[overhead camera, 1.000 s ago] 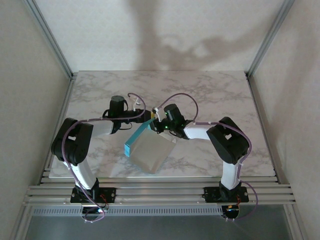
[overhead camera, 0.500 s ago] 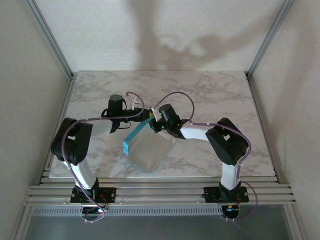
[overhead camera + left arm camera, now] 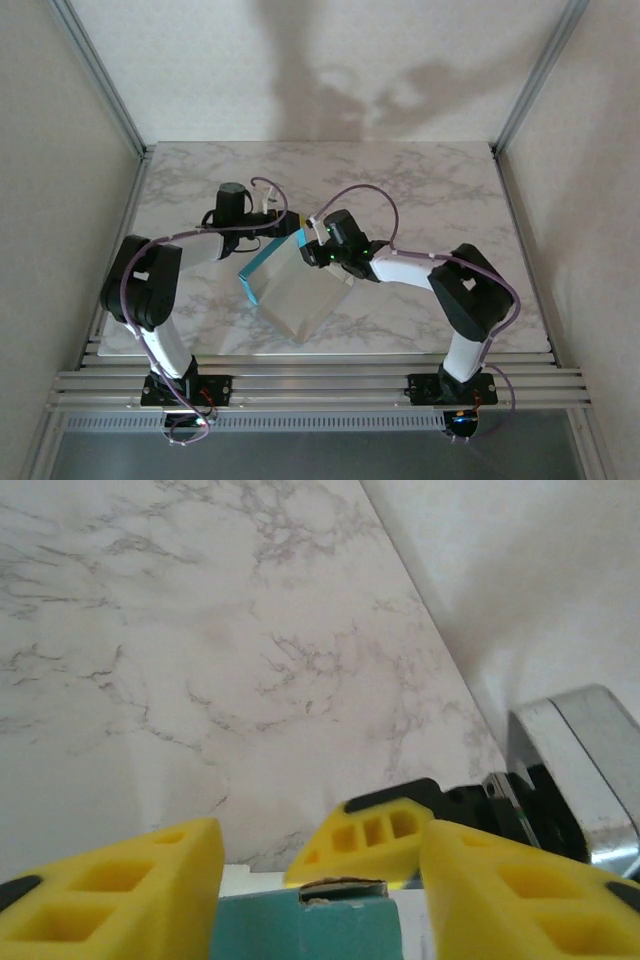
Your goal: Fold the paper box
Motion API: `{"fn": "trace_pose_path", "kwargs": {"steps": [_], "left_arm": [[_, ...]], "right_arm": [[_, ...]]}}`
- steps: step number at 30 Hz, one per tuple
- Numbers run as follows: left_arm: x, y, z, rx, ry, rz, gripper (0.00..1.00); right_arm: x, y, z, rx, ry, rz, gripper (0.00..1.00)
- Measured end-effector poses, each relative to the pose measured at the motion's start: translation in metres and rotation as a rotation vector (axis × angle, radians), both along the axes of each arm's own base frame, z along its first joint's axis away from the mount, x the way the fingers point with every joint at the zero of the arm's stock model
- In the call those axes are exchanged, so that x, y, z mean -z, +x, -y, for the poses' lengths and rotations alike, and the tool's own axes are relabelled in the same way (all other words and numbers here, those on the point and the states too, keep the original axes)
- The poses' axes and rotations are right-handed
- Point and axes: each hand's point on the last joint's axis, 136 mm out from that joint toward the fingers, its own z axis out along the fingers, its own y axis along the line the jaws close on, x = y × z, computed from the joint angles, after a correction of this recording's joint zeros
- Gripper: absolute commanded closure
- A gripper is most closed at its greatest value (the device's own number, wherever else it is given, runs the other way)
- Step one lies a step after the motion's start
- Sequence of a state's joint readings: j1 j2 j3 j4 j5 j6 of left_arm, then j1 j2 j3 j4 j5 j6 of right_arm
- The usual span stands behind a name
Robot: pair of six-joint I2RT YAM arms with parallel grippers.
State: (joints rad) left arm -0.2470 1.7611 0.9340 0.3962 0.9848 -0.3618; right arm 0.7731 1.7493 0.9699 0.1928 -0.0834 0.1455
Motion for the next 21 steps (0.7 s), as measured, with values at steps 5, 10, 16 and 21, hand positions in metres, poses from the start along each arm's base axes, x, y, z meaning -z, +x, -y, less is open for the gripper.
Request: {"fn": "trace_pose_path", "kwargs": {"steps": [5, 10, 16, 21], "left_arm": [[-0.016, 0.006, -0.007, -0.031, 0.036, 0.032, 0.21], [-0.029, 0.010, -0.014, -0.064, 0.100, 0.057, 0.01], [-0.035, 0.001, -0.030, -0.109, 0.226, 0.041, 0.01], [-0.036, -0.014, -0.045, -0.139, 0.342, 0.011, 0.01]], "right_arm": [[-0.002, -0.018, 0.014, 0.005, 0.005, -0.037, 0.52], [-0.005, -0.039, 0.030, 0.022, 0.014, -0.092, 0.43], [-0.024, -0.065, 0.041, 0.024, 0.087, -0.166, 0.15], [-0.035, -0.084, 0.045, 0.018, 0.153, -0.232, 0.01]]}}
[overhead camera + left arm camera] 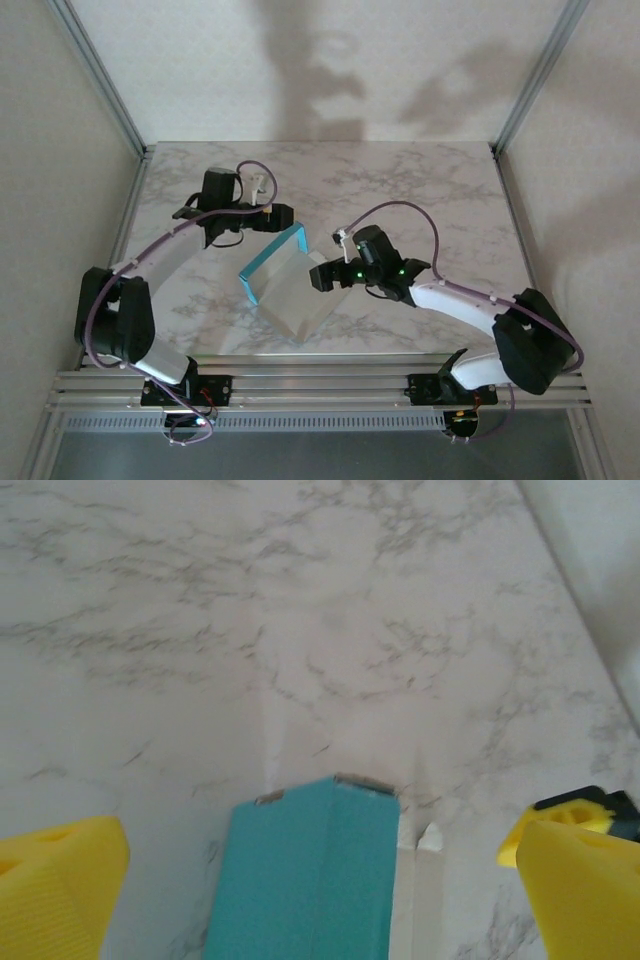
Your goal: Fold the paper box
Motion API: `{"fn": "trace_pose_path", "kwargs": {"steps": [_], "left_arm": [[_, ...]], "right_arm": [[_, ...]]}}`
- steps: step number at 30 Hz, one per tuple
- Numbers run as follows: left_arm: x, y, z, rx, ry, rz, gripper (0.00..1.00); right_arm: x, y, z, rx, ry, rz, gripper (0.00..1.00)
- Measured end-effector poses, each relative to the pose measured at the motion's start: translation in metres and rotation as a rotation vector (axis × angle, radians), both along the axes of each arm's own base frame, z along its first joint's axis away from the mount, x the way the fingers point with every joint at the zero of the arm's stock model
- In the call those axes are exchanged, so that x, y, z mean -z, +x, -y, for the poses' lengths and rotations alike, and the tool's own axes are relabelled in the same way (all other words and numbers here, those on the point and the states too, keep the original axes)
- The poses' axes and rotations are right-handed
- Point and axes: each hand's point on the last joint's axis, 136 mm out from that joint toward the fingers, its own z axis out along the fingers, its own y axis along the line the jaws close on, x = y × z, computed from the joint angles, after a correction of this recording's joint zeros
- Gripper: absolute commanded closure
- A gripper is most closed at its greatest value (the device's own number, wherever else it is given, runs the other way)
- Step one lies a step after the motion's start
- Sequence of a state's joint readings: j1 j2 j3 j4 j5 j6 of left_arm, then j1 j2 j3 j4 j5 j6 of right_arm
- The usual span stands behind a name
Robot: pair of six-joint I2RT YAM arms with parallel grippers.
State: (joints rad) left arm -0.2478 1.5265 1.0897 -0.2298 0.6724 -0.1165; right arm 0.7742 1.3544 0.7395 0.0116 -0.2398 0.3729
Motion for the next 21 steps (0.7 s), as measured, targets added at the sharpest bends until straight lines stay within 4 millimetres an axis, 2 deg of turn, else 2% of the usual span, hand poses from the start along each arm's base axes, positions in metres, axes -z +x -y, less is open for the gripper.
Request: {"fn": "trace_pose_path", "kwargs": {"steps": [4, 12, 21], "left_arm": [[0.005, -0.015, -0.003, 0.006, 0.080, -0.036, 0.01], [0.018, -0.043, 0.012, 0.087, 0.238, -0.090, 0.01], [0.043, -0.042, 0.006, 0.080, 0.328, -0.185, 0.04]], "right_arm": [[0.001, -0.010, 0.005, 0.006, 0.010, -0.042, 0.01], [-0.004, -0.018, 0.013, 0.029, 0.022, -0.063, 0.01], [-0.003, -0.022, 0.024, 0.060, 0.010, -0.071, 0.01]]}}
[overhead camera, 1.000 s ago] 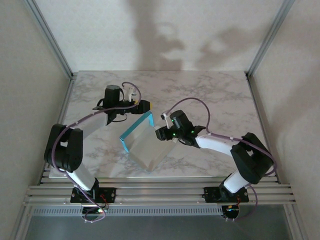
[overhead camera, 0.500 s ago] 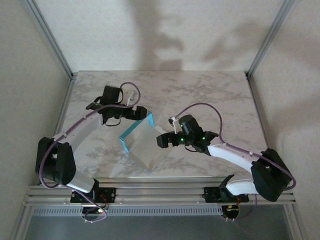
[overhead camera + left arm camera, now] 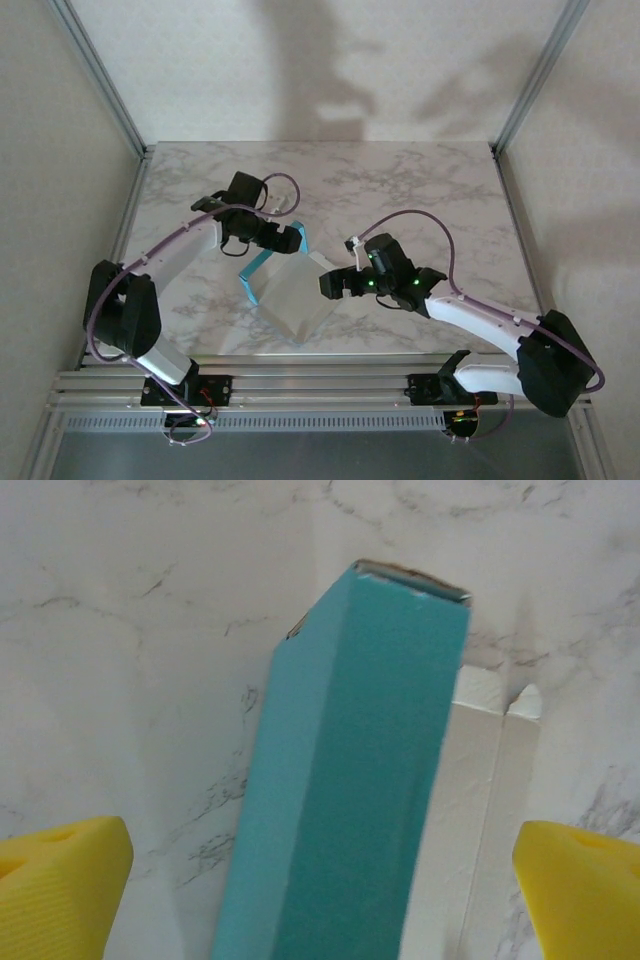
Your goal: Fold the paper box
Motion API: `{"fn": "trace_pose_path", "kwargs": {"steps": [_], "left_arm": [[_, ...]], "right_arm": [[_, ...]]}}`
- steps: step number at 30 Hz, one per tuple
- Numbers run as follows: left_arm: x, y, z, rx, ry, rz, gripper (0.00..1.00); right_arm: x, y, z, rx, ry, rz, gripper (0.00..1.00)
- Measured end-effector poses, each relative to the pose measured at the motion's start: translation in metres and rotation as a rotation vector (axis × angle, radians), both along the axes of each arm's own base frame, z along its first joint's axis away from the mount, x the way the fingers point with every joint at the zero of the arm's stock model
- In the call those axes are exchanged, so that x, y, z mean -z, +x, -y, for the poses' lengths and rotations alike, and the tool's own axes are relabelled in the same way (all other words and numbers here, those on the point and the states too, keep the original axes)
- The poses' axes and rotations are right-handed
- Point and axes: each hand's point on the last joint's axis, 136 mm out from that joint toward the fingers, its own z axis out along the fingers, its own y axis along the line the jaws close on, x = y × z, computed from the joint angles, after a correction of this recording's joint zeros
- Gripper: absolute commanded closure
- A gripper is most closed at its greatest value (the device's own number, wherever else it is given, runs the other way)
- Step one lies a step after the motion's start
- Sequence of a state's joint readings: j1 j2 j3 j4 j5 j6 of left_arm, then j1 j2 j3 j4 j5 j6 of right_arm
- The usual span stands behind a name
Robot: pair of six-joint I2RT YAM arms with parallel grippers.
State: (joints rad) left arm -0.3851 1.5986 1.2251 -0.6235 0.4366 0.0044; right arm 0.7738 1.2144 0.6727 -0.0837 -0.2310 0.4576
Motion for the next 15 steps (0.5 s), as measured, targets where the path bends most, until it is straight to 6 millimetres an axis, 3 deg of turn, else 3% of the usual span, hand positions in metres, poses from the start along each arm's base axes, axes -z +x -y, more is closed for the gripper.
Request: {"fn": "trace_pose_path", "kwargs": {"steps": [10, 15], "left_arm": [[0.013, -0.002, 0.004, 0.007, -0.003, -0.057, 0.30], [0.014, -0.004, 0.007, 0.014, -0.027, -0.077, 0.39]], "right_arm": [[0.007, -0.002, 0.008, 0.019, -0.013, -0.017, 0.01], [0.010, -0.002, 0.010, 0.026, -0.014, -0.025, 0.01]]}}
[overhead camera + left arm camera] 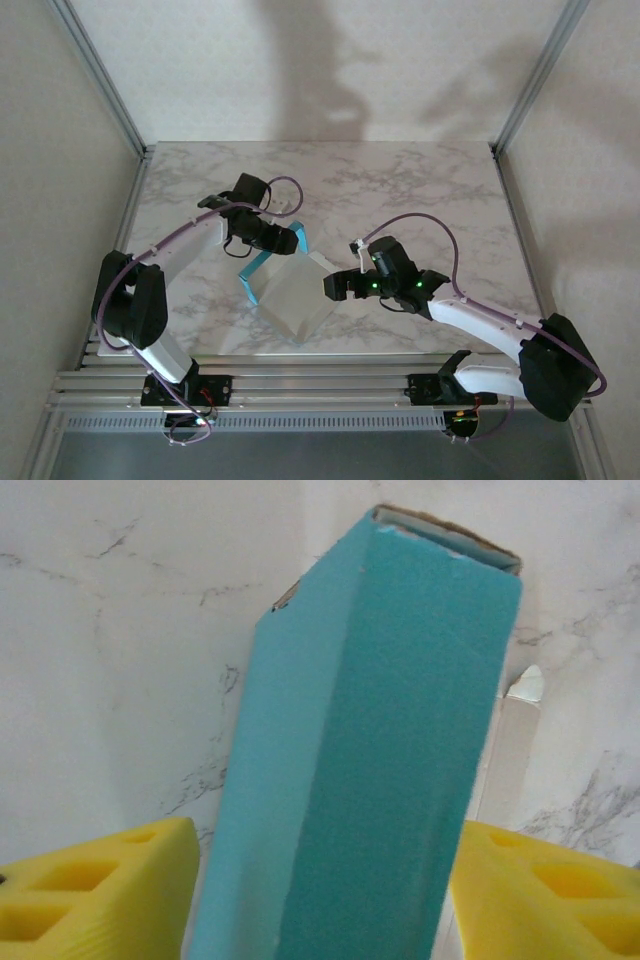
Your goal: Fold the paper box
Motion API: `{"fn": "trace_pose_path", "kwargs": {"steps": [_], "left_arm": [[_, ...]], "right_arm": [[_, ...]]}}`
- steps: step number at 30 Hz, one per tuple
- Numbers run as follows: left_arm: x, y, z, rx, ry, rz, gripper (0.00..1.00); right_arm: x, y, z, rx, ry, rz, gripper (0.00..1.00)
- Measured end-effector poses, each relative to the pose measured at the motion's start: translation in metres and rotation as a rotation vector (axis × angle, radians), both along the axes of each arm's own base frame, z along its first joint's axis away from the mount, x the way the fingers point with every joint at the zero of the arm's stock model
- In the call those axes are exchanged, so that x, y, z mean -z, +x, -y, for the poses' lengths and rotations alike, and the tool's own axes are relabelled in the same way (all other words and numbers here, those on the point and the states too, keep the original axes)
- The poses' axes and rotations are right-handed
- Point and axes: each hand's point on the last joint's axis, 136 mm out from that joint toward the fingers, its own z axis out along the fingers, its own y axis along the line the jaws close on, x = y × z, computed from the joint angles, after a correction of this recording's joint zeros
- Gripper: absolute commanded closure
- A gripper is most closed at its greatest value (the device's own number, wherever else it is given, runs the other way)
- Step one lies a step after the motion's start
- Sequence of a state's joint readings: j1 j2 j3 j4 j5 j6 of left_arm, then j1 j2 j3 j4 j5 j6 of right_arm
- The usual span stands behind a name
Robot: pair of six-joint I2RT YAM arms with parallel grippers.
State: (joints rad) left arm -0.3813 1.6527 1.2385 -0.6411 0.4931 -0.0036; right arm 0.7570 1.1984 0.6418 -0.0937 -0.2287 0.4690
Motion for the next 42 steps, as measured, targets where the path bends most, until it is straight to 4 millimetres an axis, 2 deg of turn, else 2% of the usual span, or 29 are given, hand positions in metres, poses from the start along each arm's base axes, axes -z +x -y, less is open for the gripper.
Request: {"fn": "trace_pose_path", "kwargs": {"steps": [5, 15, 25, 29, 32, 35, 38, 42], "left_arm": [[-0.002, 0.000, 0.001, 0.001, -0.020, -0.007, 0.51], [-0.003, 0.000, 0.000, 0.000, -0.041, -0.014, 0.60], [-0.007, 0.016, -0.007, -0.066, -0.146, -0.009, 0.62], [0.003, 0.017, -0.013, -0.114, -0.200, -0.037, 0.62], [0.008, 0.018, -0.016, -0.141, -0.238, -0.052, 0.62], [0.010, 0.018, -0.017, -0.155, -0.253, -0.059, 0.62], [0.007, 0.021, -0.015, -0.155, -0.268, -0.049, 0.62], [0.005, 0.022, -0.013, -0.153, -0.278, -0.042, 0.62]], "right_arm": [[0.009, -0.004, 0.003, 0.007, -0.010, -0.023, 0.01], [0.011, 0.004, 0.012, 0.046, -0.011, -0.034, 0.01], [0.011, 0.007, 0.018, 0.086, 0.013, -0.045, 0.02], [-0.005, 0.012, 0.028, 0.135, 0.052, -0.030, 0.03], [-0.019, 0.016, 0.041, 0.192, 0.076, -0.023, 0.09], [-0.025, 0.025, 0.057, 0.273, 0.079, -0.042, 0.17], [-0.021, 0.029, 0.067, 0.337, 0.081, -0.081, 0.23], [-0.014, 0.032, 0.064, 0.381, 0.109, -0.141, 0.34]]}}
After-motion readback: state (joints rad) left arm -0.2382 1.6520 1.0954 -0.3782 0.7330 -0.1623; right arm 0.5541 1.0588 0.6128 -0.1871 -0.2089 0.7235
